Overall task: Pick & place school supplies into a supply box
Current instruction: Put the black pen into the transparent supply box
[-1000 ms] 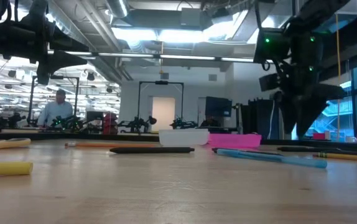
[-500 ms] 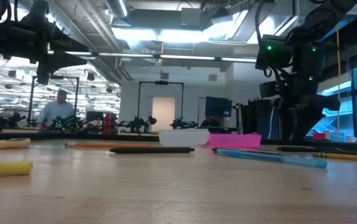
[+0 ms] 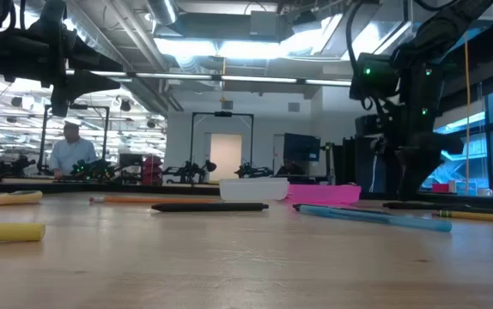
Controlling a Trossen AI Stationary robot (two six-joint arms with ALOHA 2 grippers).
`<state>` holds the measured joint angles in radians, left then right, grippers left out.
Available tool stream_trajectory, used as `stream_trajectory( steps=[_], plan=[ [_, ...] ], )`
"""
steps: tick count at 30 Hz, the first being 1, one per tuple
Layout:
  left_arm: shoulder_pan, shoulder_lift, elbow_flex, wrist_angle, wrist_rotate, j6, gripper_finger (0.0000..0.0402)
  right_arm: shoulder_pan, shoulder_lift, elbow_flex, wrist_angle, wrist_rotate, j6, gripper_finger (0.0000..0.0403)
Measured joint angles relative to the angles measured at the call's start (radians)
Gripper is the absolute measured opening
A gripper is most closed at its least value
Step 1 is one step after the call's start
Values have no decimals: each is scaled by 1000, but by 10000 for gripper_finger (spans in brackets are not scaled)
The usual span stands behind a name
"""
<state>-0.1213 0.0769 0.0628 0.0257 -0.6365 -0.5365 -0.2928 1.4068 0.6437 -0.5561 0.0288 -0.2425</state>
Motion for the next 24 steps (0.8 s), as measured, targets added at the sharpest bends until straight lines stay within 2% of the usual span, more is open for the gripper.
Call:
stream_trajectory(
  steps=[9, 24],
  plan=[
    [0, 0, 0, 0, 0, 0, 171, 0, 85, 4, 0, -5, 0, 213],
    [0, 0, 0, -18, 0, 0, 171, 1, 85, 2, 3, -23, -2, 97]
  ],
)
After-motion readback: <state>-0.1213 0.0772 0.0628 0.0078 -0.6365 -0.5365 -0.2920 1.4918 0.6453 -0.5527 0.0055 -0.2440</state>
